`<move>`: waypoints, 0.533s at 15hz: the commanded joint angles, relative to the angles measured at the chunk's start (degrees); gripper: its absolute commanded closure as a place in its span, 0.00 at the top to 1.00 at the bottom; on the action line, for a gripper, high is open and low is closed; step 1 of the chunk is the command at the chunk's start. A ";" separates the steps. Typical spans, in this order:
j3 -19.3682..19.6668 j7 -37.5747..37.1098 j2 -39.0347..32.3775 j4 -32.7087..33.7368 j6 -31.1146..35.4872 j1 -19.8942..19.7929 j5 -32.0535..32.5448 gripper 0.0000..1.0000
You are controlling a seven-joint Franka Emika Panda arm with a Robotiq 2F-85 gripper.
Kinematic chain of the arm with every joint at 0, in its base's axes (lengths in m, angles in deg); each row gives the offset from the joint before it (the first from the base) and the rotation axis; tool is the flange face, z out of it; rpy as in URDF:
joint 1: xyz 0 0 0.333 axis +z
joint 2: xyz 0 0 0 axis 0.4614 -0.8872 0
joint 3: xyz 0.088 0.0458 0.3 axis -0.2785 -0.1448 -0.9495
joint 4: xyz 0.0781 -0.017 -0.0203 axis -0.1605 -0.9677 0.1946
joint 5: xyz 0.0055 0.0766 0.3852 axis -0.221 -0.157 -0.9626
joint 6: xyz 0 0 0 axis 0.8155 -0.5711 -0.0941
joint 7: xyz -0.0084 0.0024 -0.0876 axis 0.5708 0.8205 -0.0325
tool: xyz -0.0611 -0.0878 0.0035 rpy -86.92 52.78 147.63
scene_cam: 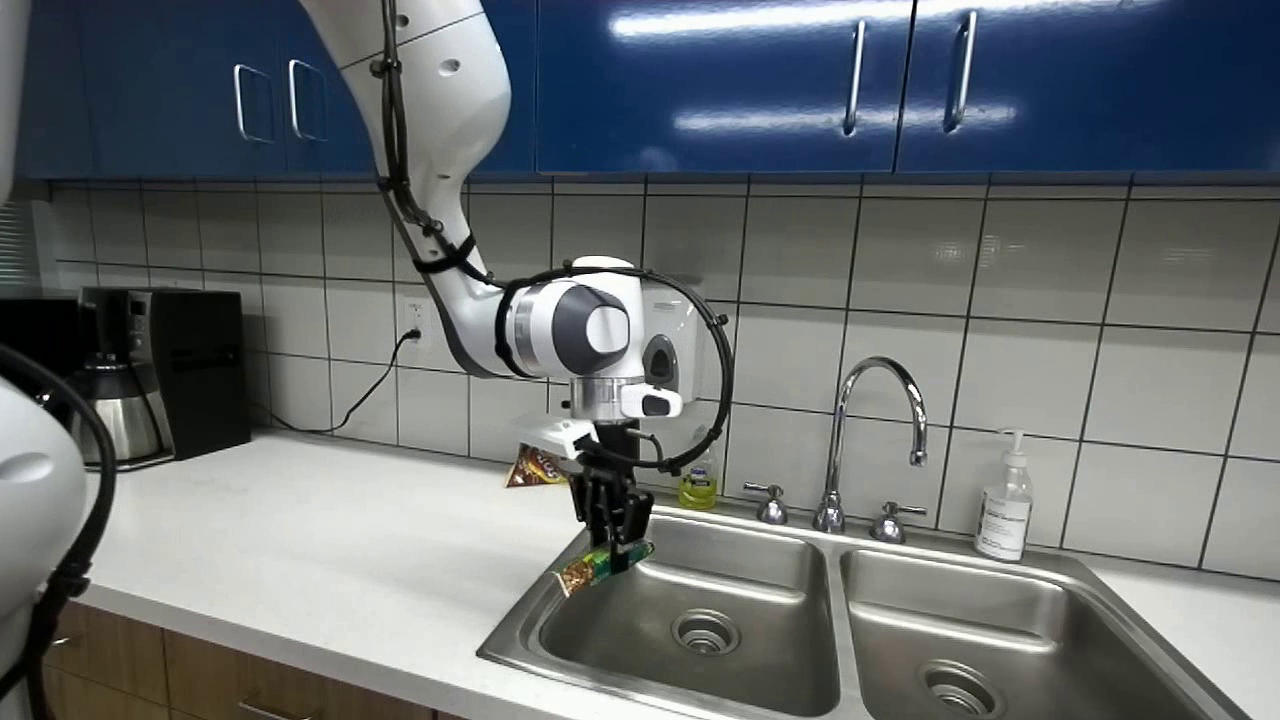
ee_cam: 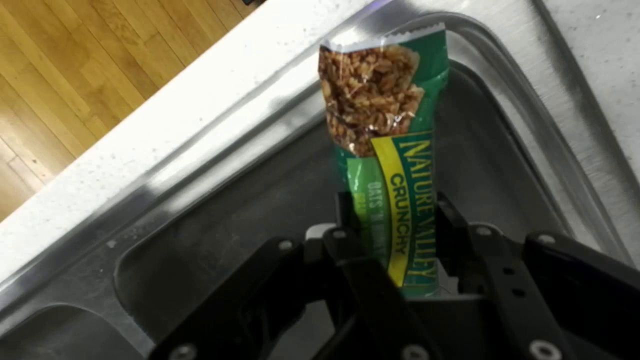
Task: Put the chocolate bar inside the sink
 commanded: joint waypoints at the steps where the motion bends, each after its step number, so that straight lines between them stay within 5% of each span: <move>1: 0.40 1.24 -1.57 2.50 -1.68 -1.97 0.89 0.15; 8: 0.88 2.06 -9.84 9.92 -1.81 -2.83 -0.06 0.15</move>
